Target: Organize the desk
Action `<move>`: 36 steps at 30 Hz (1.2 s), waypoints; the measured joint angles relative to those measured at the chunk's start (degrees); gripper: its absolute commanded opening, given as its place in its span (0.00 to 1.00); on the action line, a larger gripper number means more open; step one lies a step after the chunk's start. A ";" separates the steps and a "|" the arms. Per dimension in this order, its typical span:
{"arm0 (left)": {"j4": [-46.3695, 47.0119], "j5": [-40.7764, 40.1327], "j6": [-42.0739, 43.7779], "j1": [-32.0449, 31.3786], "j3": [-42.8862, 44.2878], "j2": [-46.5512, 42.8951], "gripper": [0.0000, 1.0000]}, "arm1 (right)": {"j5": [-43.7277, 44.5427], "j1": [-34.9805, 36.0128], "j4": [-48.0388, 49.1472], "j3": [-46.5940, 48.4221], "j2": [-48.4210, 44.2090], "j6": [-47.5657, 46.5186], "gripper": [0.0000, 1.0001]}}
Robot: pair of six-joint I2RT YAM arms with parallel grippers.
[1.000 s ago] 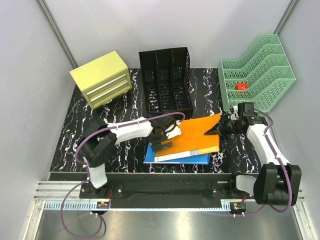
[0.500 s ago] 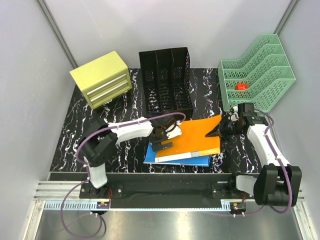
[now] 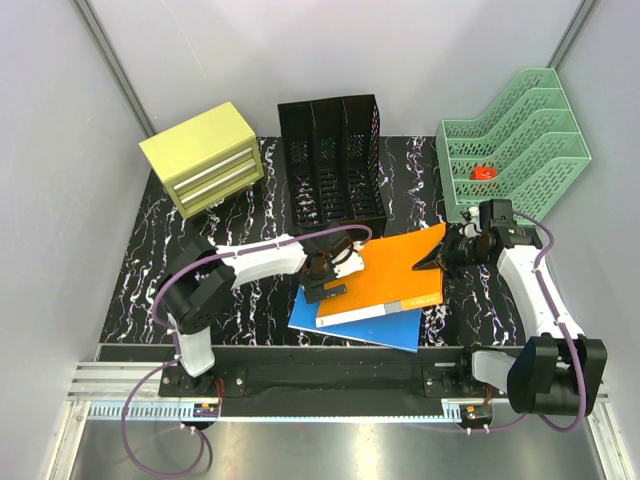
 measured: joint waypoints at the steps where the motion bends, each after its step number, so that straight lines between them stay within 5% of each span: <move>1: 0.02 0.00 -0.02 0.00 -0.02 -0.02 0.99 | 0.00 0.00 -0.26 0.15 -0.02 0.00 0.00; 10: -5.11 5.05 -1.55 9.57 5.27 -2.67 0.99 | 0.90 0.00 -4.96 14.91 -2.03 -0.94 0.00; 19: -10.43 12.31 -1.70 23.30 15.23 -26.95 0.99 | 8.24 1.49 -9.49 35.32 -7.02 -6.93 0.00; 26: -12.68 15.17 -2.71 27.06 11.50 -29.18 0.99 | 12.31 2.10 -5.99 41.81 -5.01 -10.32 0.00; 36: -14.14 16.61 -4.35 27.50 8.48 -26.25 0.99 | 30.91 19.93 1.14 55.36 11.82 -22.75 0.00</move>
